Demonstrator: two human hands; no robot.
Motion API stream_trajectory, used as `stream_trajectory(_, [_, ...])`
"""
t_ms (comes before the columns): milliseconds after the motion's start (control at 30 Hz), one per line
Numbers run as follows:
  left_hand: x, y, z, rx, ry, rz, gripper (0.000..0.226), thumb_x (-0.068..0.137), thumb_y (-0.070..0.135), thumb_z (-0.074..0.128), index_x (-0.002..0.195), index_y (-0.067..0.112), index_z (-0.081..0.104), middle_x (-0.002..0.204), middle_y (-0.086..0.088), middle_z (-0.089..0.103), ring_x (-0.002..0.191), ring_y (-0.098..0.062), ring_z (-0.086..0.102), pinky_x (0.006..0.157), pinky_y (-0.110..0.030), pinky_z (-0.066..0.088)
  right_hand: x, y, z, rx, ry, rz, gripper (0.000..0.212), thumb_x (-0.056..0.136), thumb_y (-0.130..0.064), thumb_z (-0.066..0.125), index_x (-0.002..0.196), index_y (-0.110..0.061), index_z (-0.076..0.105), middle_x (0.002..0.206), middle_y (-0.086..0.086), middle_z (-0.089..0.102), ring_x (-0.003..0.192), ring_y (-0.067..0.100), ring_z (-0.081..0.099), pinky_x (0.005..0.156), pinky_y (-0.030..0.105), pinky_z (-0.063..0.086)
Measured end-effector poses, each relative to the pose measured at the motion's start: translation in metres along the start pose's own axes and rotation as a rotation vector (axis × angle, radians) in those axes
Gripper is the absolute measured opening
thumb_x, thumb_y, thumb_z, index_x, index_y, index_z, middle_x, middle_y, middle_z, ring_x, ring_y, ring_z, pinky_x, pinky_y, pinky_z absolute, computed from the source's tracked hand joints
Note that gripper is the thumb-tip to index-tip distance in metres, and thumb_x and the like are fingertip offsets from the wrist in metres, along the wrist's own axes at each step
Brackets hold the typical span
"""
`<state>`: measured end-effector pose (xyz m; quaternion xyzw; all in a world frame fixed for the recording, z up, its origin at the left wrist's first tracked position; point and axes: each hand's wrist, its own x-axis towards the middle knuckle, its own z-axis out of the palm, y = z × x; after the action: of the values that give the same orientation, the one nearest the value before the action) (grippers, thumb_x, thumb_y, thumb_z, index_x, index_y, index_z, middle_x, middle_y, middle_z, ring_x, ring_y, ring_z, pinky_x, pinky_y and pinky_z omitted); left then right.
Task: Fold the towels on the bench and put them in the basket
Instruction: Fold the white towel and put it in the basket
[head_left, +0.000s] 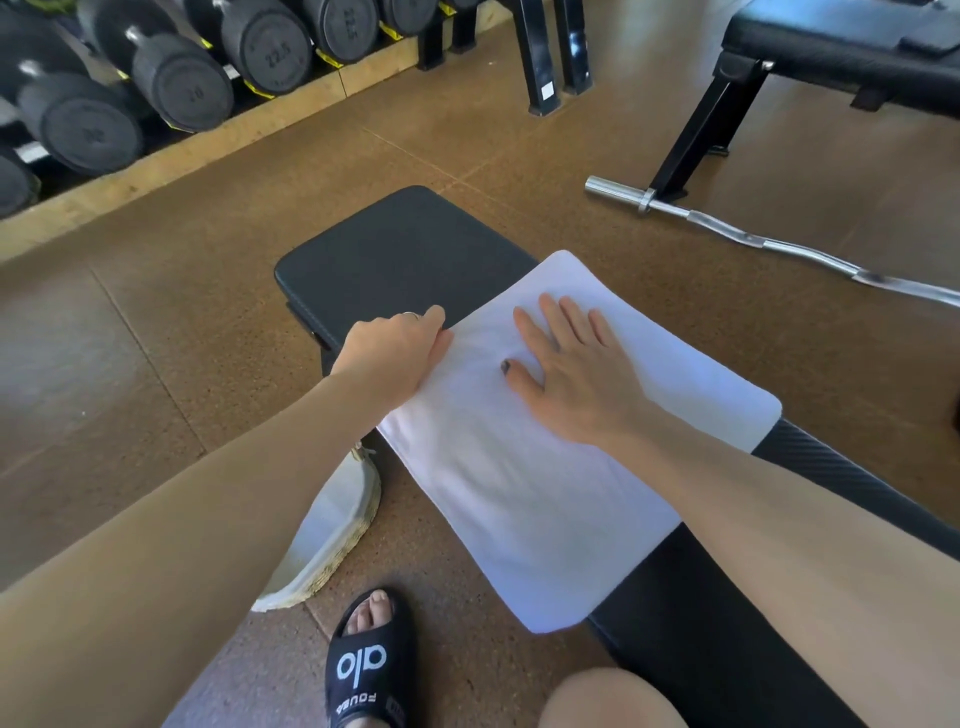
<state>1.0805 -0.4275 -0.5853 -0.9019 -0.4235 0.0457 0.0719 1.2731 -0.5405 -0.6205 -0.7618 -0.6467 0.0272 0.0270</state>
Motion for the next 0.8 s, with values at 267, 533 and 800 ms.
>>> stream_trajectory(267, [-0.017, -0.008, -0.010, -0.128, -0.124, -0.081, 0.029, 0.106, 0.045, 0.033, 0.098, 0.017, 0.030, 0.090, -0.003, 0.044, 0.065, -0.019, 0.047, 0.060, -0.033, 0.038, -0.001, -0.001, 0.000, -0.007, 0.015, 0.003, 0.072, 0.098, -0.062, 0.008, 0.161, -0.028, 0.008, 0.169, 0.006, 0.005, 0.155, 0.027, 0.005, 0.125, 0.046, 0.007])
stream_trajectory(533, [-0.020, -0.023, -0.012, -0.091, -0.111, -0.065, 0.026, 0.109, 0.038, 0.030, 0.094, 0.018, 0.039, 0.075, -0.004, 0.054, 0.060, -0.018, 0.051, 0.048, -0.030, 0.034, -0.002, 0.000, -0.001, -0.002, 0.005, 0.002, 0.068, 0.101, -0.061, 0.012, 0.161, -0.029, 0.006, 0.169, 0.005, 0.001, 0.155, 0.025, 0.001, 0.125, 0.044, 0.004])
stream_trajectory(800, [-0.030, -0.020, -0.002, -0.098, -0.089, -0.045, 0.016, 0.107, 0.029, 0.031, 0.099, 0.017, 0.038, 0.079, -0.002, 0.051, 0.061, -0.020, 0.049, 0.054, -0.030, 0.036, -0.004, -0.001, -0.003, -0.014, -0.005, -0.003, 0.069, 0.101, -0.061, 0.010, 0.161, -0.028, 0.006, 0.169, 0.006, 0.002, 0.155, 0.027, 0.002, 0.125, 0.045, 0.005])
